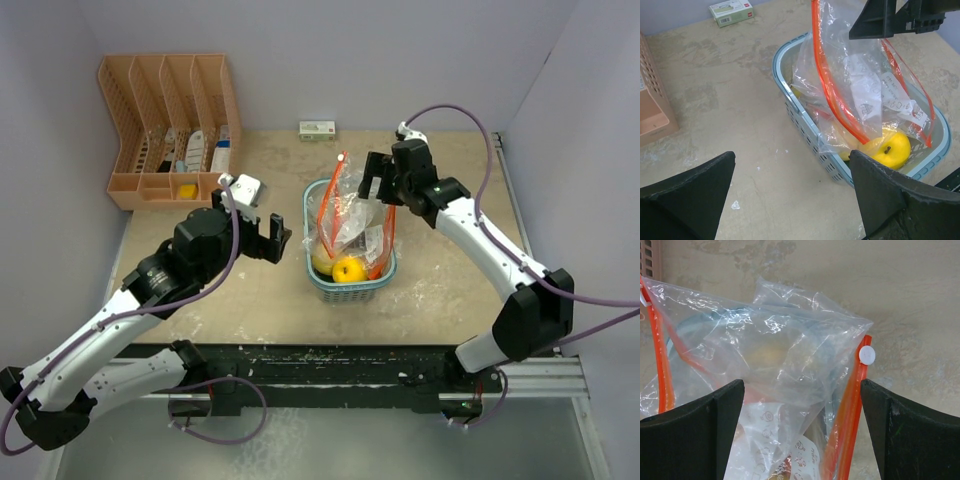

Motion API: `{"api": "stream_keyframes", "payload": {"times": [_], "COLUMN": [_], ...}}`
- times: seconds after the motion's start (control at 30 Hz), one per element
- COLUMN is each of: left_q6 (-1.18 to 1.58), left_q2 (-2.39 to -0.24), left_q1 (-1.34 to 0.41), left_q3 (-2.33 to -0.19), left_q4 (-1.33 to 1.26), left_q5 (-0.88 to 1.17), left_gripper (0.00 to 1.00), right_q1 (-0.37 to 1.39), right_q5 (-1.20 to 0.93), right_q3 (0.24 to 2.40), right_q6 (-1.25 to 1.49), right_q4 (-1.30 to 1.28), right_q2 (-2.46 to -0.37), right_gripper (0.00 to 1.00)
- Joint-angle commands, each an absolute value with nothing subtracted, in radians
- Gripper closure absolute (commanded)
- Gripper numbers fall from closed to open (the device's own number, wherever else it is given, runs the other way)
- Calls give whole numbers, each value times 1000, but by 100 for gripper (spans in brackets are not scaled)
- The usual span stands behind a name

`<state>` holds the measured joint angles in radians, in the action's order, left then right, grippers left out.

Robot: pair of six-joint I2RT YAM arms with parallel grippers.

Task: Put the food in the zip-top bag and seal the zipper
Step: Pick up the zipper food storage bag from the bin.

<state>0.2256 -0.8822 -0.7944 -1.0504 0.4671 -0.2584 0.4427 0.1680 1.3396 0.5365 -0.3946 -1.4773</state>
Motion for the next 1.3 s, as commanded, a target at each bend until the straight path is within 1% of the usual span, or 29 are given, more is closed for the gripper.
{"api": "stream_keyframes", "payload": {"times": [0.0, 0.17, 0.43, 0.57, 0.63, 0.7, 0.73, 0.77, 0.8, 0.9, 1.07, 1.27], "left_q6": [233, 233, 236, 237, 238, 237, 236, 235, 234, 234, 231, 224], "left_q2": [-860, -864, -870, -868, -866, -865, -865, -865, -866, -869, -862, -857], "left_q1": [-799, -799, -799, -799, -799, -799, -799, -799, -799, -799, -799, -799], "left_q3": [-1049, -1044, -1041, -1041, -1040, -1041, -1040, -1042, -1043, -1044, -1050, -1062], "left_q4": [455, 451, 451, 452, 455, 455, 454, 454, 453, 449, 458, 464], "left_q5": [-262, -260, -255, -258, -259, -261, -262, -262, -262, -261, -266, -273], "left_gripper": [1, 1, 1, 1, 1, 1, 1, 1, 1, 1, 1, 1], "right_q1": [444, 443, 443, 443, 443, 443, 443, 443, 443, 443, 443, 443], "right_q5": [170, 237, 224, 183, 174, 175, 177, 180, 183, 191, 203, 197], "right_q3": [1343, 1311, 1224, 1218, 1223, 1232, 1236, 1240, 1246, 1262, 1315, 1410], "right_q6": [571, 579, 604, 602, 598, 593, 592, 592, 590, 573, 548, 502], "right_q4": [-359, -390, -371, -345, -338, -341, -344, -348, -354, -367, -434, -493], "right_q2": [-1474, -1449, -1436, -1446, -1444, -1434, -1428, -1419, -1411, -1389, -1339, -1220], "right_gripper": [1, 0, 0, 6, 18, 38, 50, 64, 75, 99, 100, 100]}}
